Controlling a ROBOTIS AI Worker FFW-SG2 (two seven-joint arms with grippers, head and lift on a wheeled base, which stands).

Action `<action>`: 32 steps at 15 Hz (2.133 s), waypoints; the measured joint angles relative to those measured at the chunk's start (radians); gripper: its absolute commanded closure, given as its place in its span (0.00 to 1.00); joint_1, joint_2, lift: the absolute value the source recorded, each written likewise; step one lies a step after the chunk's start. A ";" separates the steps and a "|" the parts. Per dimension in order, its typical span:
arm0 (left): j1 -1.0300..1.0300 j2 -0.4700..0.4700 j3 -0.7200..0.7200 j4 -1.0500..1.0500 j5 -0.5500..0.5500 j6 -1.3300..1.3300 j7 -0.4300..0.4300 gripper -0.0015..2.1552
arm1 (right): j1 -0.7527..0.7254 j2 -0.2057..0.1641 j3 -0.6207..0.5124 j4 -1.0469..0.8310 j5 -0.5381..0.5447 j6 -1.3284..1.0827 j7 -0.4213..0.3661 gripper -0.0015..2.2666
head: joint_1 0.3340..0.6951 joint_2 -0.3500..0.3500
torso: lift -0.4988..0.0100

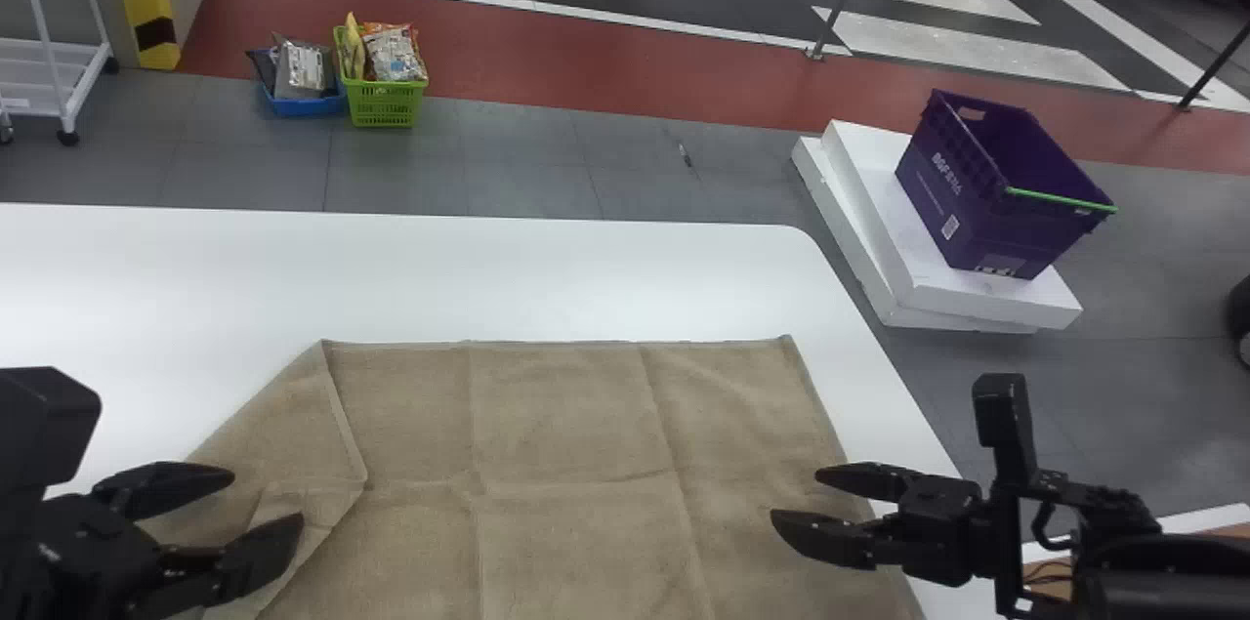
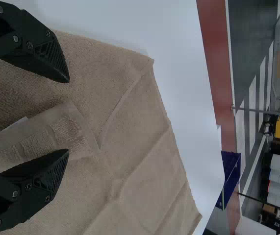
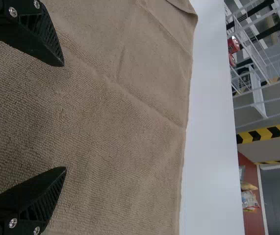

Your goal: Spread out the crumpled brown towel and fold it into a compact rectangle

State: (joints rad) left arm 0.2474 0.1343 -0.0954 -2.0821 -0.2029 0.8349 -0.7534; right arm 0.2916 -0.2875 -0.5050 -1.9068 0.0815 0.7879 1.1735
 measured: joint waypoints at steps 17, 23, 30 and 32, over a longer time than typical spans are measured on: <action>0.044 0.002 -0.001 -0.084 0.003 -0.001 -0.024 0.78 | -0.008 -0.002 -0.054 0.016 -0.028 -0.003 0.002 0.02 | 1.00 0.00 | 0.73; -0.026 0.001 0.072 -0.126 0.005 0.048 -0.058 0.78 | -0.005 0.005 -0.044 0.017 -0.016 0.000 0.002 0.02 | 1.00 0.00 | 0.73; -0.038 0.010 0.103 -0.131 0.011 0.172 -0.178 0.54 | 0.009 0.012 -0.052 0.012 -0.015 0.000 0.005 0.02 | 1.00 0.00 | 0.73; -0.007 0.013 0.067 -0.124 0.006 0.158 -0.173 0.54 | 0.009 0.013 -0.045 0.012 -0.013 0.000 0.005 0.02 | 1.00 0.00 | 0.73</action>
State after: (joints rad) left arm 0.2407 0.1476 -0.0285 -2.2062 -0.1969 0.9926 -0.9261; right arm 0.3008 -0.2741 -0.5501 -1.8947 0.0686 0.7878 1.1781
